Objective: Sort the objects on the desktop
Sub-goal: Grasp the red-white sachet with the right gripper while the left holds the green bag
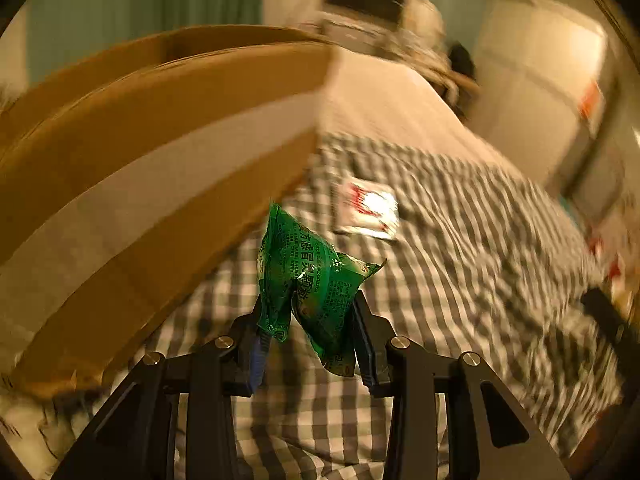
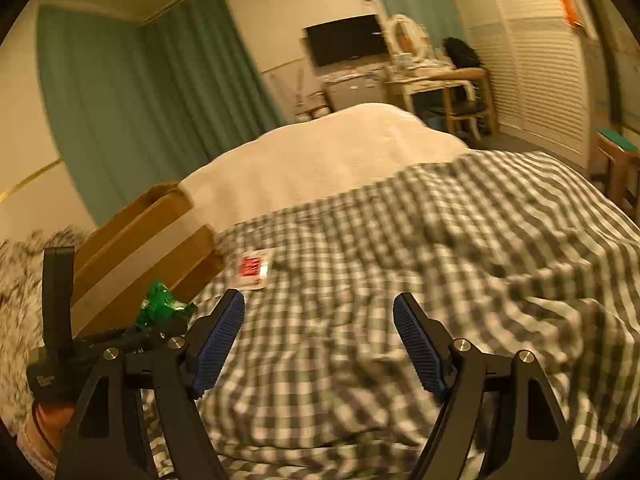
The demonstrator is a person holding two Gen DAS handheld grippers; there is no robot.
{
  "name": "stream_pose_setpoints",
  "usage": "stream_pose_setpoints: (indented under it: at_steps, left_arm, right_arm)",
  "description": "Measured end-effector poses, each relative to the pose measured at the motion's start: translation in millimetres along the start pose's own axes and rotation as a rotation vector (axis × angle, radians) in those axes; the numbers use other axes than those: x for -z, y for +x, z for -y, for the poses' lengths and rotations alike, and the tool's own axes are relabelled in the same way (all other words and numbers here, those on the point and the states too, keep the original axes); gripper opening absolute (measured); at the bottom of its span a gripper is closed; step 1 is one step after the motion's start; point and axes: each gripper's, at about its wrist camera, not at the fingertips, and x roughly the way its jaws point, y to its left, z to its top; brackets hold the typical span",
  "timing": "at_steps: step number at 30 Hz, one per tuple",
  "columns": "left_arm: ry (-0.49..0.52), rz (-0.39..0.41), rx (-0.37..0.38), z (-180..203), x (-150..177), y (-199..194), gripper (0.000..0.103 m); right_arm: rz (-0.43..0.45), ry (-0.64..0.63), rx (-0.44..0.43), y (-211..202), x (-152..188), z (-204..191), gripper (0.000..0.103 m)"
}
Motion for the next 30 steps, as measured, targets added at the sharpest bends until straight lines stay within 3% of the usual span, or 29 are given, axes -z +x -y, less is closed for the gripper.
stream_pose_setpoints:
  at_steps: [4, 6, 10, 16, 19, 20, 21, 26, 30]
  left_arm:
    - [-0.079, -0.006, -0.031, -12.7, -3.8, 14.2, 0.038]
    - [-0.133, -0.034, -0.045, -20.3, 0.1, 24.0, 0.038]
    - [-0.235, -0.009, -0.081, -33.6, 9.7, 42.6, 0.038]
    - [-0.261, 0.017, -0.084, -31.2, 3.9, 54.5, 0.038]
    - [-0.254, 0.025, -0.086, -29.9, 4.9, 57.3, 0.038]
    - [-0.252, 0.025, -0.086, -29.4, 4.7, 57.8, 0.038]
    - [-0.251, 0.025, -0.083, -28.6, 4.5, 59.4, 0.038]
    - [-0.249, 0.01, -0.049, -21.7, 0.6, 62.6, 0.038]
    - [-0.305, -0.013, 0.043, -18.4, -0.7, 51.6, 0.038]
  right_arm:
    - [-0.058, -0.017, -0.073, 23.6, -1.8, -20.5, 0.077]
    - [-0.087, -0.036, -0.081, 41.6, -3.4, -31.6, 0.077]
    - [-0.131, -0.103, -0.083, 94.8, -11.4, -54.4, 0.077]
    - [-0.259, -0.074, -0.068, 195.2, -19.1, -61.6, 0.077]
    - [-0.291, -0.097, -0.033, 226.5, -16.7, -70.1, 0.077]
    - [-0.287, -0.122, -0.002, 230.9, -15.4, -74.7, 0.064]
    - [-0.285, -0.153, 0.025, 231.4, -14.1, -79.7, 0.044]
    - [-0.224, -0.237, 0.042, 187.7, -9.7, -88.6, 0.04]
    - [-0.199, -0.234, 0.023, 124.1, -17.3, -82.0, 0.04]
